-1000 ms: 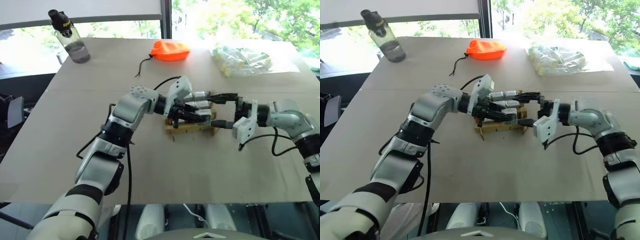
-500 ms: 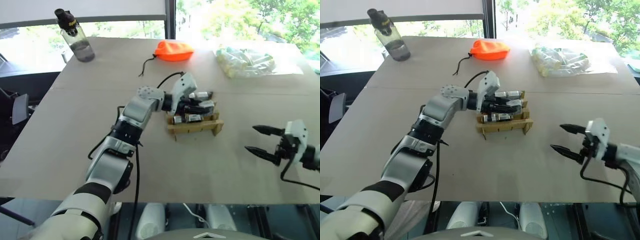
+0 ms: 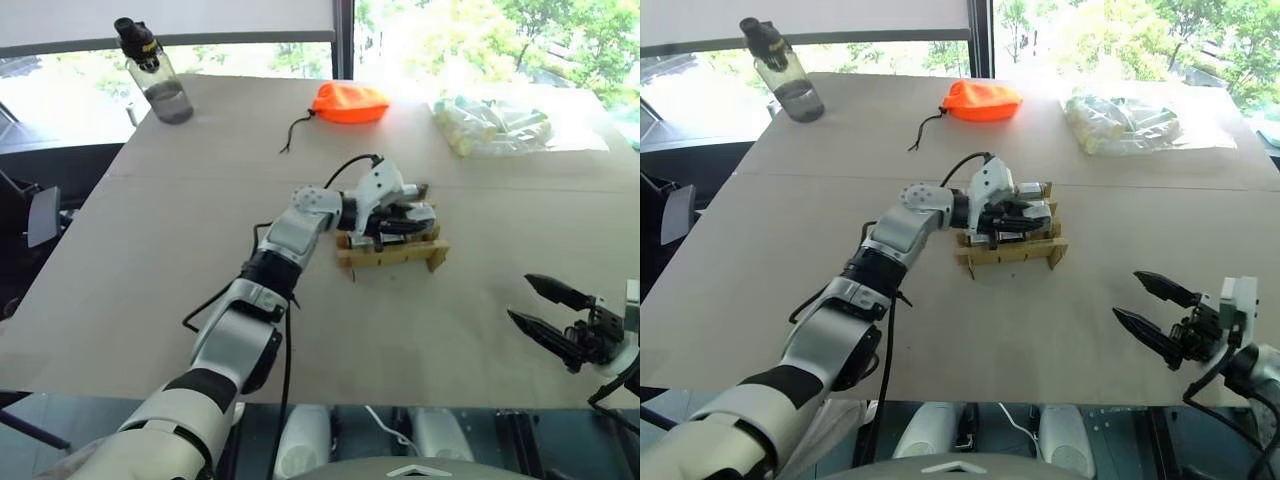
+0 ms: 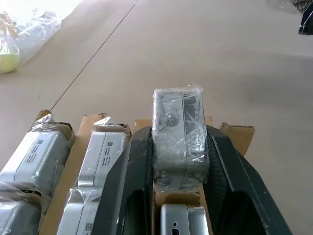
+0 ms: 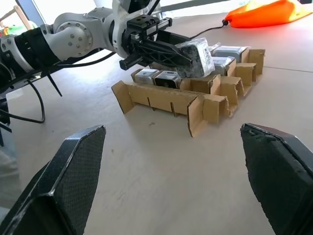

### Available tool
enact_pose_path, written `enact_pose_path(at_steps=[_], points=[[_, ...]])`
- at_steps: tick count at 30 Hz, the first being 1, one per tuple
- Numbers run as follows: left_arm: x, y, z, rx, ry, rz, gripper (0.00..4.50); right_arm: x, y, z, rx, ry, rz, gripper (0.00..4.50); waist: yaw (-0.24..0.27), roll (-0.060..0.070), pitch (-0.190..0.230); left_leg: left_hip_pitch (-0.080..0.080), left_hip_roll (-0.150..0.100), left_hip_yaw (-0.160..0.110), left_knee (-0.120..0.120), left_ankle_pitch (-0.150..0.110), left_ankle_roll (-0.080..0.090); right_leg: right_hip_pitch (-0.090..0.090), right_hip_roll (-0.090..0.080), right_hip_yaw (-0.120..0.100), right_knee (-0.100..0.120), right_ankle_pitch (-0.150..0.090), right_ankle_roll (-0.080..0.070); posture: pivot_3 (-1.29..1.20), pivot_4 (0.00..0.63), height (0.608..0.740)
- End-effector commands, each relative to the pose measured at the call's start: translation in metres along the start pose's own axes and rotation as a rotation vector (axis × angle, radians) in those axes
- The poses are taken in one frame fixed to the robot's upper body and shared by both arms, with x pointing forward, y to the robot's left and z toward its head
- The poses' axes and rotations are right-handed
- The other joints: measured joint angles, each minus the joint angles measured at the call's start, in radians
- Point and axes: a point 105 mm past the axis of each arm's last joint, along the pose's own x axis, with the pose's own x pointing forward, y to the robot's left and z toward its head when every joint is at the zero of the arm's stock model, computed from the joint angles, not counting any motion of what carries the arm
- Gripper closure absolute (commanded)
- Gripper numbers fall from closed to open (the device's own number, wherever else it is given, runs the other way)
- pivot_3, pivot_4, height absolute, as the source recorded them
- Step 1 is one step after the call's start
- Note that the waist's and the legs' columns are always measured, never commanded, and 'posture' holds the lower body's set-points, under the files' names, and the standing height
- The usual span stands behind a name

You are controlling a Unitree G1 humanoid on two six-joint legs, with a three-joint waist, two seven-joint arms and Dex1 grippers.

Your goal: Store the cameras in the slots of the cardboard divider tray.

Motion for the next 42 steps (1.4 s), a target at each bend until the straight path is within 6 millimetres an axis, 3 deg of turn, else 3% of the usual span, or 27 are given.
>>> enact_pose_path(at_steps=[1,19,21,22,24,27,28,32,34,36,38,42], points=[[0.005,-0.002,-0.005,0.027,0.038,-0.017,3.73,-0.001,0.003,0.011,-0.072,-0.021,0.014,0.12,0.0,0.0,0.0,0.0,0.0,0.0,0.0,0.0,0.0,0.0,0.0,0.0,0.0,0.0,0.0,0.0,0.15,0.726],[0.011,-0.007,-0.025,0.05,0.138,-0.05,3.73,-0.004,0.001,0.004,-0.141,-0.026,-0.004,0.12,-0.001,0.0,-0.001,0.0,0.0,-0.001,0.0,0.0,0.0,0.0,0.0,0.0,0.0,0.0,0.0,0.0,0.15,0.726],[0.01,-0.008,-0.025,0.046,0.14,-0.057,2.7,-0.003,0.001,0.004,-0.143,-0.027,-0.005,0.0,-0.001,0.0,-0.001,0.0,0.0,-0.001,0.0,0.0,0.0,0.0,0.0,0.0,0.0,0.0,0.0,0.0,0.15,0.726],[0.009,-0.009,-0.024,0.048,0.139,-0.068,2.56,-0.003,0.001,0.004,-0.145,-0.025,-0.006,0.0,-0.001,0.0,-0.001,0.0,0.0,-0.001,0.0,0.0,0.0,0.0,0.0,0.0,0.0,0.0,0.0,0.0,0.15,0.726],[0.011,-0.008,-0.019,0.031,0.113,-0.058,1.74,-0.003,0.0,0.004,-0.152,-0.022,-0.005,0.0,-0.003,0.0,-0.001,0.0,0.0,-0.001,0.0,0.0,0.0,0.0,0.0,0.0,0.0,0.0,0.0,0.0,0.15,0.726],[0.008,-0.003,-0.014,0.037,0.096,-0.016,0.21,-0.004,-0.001,0.003,-0.153,-0.019,-0.004,0.0,-0.004,0.0,-0.001,0.0,0.0,-0.001,0.0,0.0,0.0,0.0,0.0,0.0,0.0,0.0,0.0,0.0,0.15,0.726],[0.005,-0.002,-0.01,0.043,0.083,-0.012,0.04,-0.004,-0.002,0.004,-0.154,-0.018,-0.004,0.0,-0.004,0.0,-0.001,0.0,0.0,0.0,0.0,0.0,0.0,0.0,0.0,0.0,0.0,0.0,0.0,0.0,0.15,0.726],[-0.017,-0.005,0.026,0.042,-0.076,0.024,0.04,-0.004,-0.003,0.003,-0.154,-0.014,-0.001,0.0,-0.01,0.0,-0.001,0.0,0.001,0.0,0.0,0.0,0.0,0.0,0.001,0.001,0.001,0.0,0.0,0.0,0.15,0.726],[-0.041,-0.01,0.039,0.04,-0.21,0.076,0.04,-0.002,-0.005,0.001,-0.152,-0.014,-0.001,0.0,-0.01,0.001,-0.001,0.0,0.002,0.0,-0.001,0.002,-0.004,-0.001,0.001,0.001,0.001,0.0,0.0,0.0,0.15,0.726],[-0.066,-0.015,0.034,-0.017,-0.266,0.149,0.04,0.0,-0.008,0.0,-0.155,-0.018,-0.003,0.0,-0.011,0.001,-0.002,0.0,0.002,0.0,-0.002,0.002,-0.004,-0.002,0.0,0.004,0.001,0.0,-0.001,0.0,0.15,0.726],[-0.078,-0.02,0.028,-0.048,-0.267,0.199,0.04,0.001,-0.011,0.0,-0.157,-0.022,-0.005,0.0,-0.009,0.003,-0.002,0.001,0.002,0.0,-0.002,0.003,-0.004,-0.001,0.0,0.006,0.001,0.0,-0.001,0.0,0.15,0.726],[-0.119,-0.036,-0.004,-0.132,-0.229,0.346,0.04,0.0,-0.018,0.001,-0.16,-0.024,-0.013,0.0,-0.007,0.002,-0.002,0.002,0.001,0.0,-0.001,0.003,-0.004,0.0,0.0,0.005,0.002,0.0,-0.001,0.0,0.15,0.726]])
